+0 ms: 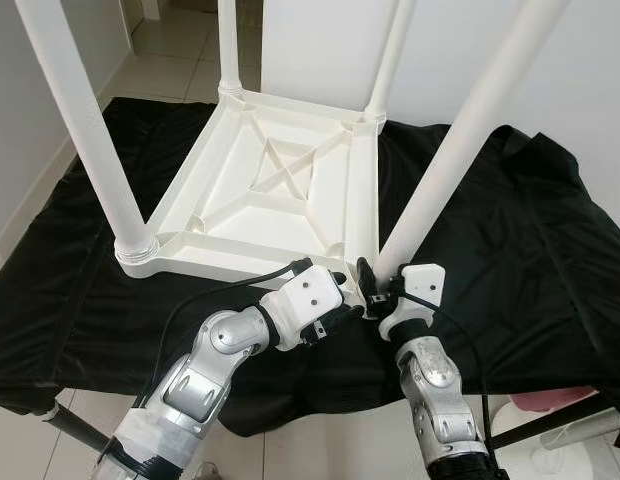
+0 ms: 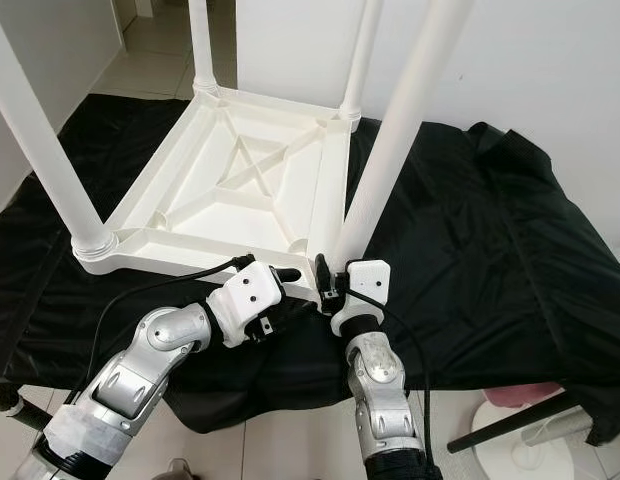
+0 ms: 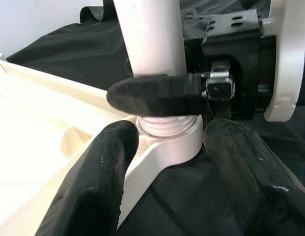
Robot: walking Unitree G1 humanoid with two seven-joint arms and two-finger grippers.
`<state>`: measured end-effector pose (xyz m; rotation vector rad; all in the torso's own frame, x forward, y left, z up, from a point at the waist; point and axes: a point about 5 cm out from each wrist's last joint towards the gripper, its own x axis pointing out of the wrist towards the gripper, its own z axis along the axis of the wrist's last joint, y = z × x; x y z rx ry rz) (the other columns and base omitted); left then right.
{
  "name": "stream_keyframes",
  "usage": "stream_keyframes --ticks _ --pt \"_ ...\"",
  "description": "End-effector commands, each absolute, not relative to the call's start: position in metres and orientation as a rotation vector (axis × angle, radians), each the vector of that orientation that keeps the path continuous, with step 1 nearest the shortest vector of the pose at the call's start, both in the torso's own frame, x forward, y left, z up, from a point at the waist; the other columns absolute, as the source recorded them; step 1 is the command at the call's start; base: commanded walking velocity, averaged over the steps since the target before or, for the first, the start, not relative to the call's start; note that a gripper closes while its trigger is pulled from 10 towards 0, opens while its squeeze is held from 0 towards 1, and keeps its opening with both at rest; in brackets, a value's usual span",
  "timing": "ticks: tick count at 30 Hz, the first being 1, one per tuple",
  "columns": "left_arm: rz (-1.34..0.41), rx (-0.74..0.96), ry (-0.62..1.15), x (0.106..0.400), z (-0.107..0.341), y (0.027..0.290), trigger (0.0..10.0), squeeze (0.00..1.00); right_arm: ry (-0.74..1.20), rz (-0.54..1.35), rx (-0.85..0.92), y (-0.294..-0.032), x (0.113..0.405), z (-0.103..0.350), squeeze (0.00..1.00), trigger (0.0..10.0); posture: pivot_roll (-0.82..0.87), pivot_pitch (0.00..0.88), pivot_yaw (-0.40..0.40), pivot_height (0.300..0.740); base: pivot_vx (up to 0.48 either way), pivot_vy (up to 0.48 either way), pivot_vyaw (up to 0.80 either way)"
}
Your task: Building children table
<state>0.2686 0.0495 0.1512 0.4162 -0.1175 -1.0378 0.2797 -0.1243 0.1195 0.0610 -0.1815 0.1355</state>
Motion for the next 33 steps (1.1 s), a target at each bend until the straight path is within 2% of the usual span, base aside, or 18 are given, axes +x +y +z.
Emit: stream_keyframes --ticks 1,2,3,4,10,19,20,21,22,28,33 --pt "-1.038 0.411 -0.12 0.266 0.149 0.049 10.0 0.0 -0.175 0.084 0.044 -0.137 0.276 0.117 0.0 10.0 0.02 0.049 -0.085 0.74 0.0 0.0 0.0" --pt "-1.033 0.417 -0.119 0.267 0.148 0.051 10.0 0.0 -0.17 0.086 0.045 -0.139 0.275 0.116 0.83 10.0 0.02 0.053 -0.084 0.74 0.0 0.0 0.0" --pt "-1.033 0.417 -0.119 0.267 0.148 0.051 10.0 0.0 -0.17 0.086 0.045 -0.139 0.275 0.116 0.83 10.0 0.02 0.053 -0.084 0.74 0.0 0.0 0.0" --pt "-1.03 0.42 -0.117 0.268 0.148 0.052 10.0 0.0 -0.185 0.098 0.061 -0.14 0.273 0.118 1.0 10.0 0.02 0.056 -0.082 0.74 0.0 0.0 0.0" --pt "-1.02 0.423 -0.119 0.27 0.149 0.054 10.0 0.0 -0.216 0.122 0.042 -0.148 0.273 0.125 1.0 10.0 0.02 0.06 -0.087 0.74 0.0 0.0 0.0" --pt "-1.013 0.428 -0.11 0.267 0.145 0.056 10.0 0.0 -0.27 0.293 0.092 -0.159 0.27 0.138 1.0 10.0 0.02 0.058 -0.084 0.74 0.0 0.0 0.0" --pt "-1.017 0.423 -0.107 0.267 0.145 0.056 10.0 0.0 -0.266 0.316 0.091 -0.16 0.27 0.138 0.53 10.0 0.01 0.054 -0.081 0.74 0.0 0.0 0.0" --pt "-1.017 0.423 -0.107 0.267 0.145 0.056 10.0 0.0 -0.266 0.316 0.091 -0.16 0.27 0.138 0.53 10.0 0.01 0.054 -0.081 0.74 0.0 0.0 0.0" --pt "-1.018 0.42 -0.107 0.267 0.145 0.055 10.0 0.0 -0.262 0.353 0.077 -0.163 0.271 0.139 0.0 10.0 0.02 0.053 -0.086 0.74 0.0 0.0 0.0" --pt "-0.994 0.431 -0.12 0.268 0.147 0.056 10.0 0.0 -0.199 0.54 -0.007 -0.173 0.28 0.135 0.0 10.0 0.03 0.055 -0.097 0.74 0.0 0.0 0.0" --pt "-0.987 0.433 -0.116 0.267 0.146 0.058 10.0 0.0 -0.171 0.605 -0.032 -0.174 0.285 0.132 0.0 10.0 0.03 0.055 -0.098 0.74 0.0 0.0 0.0"
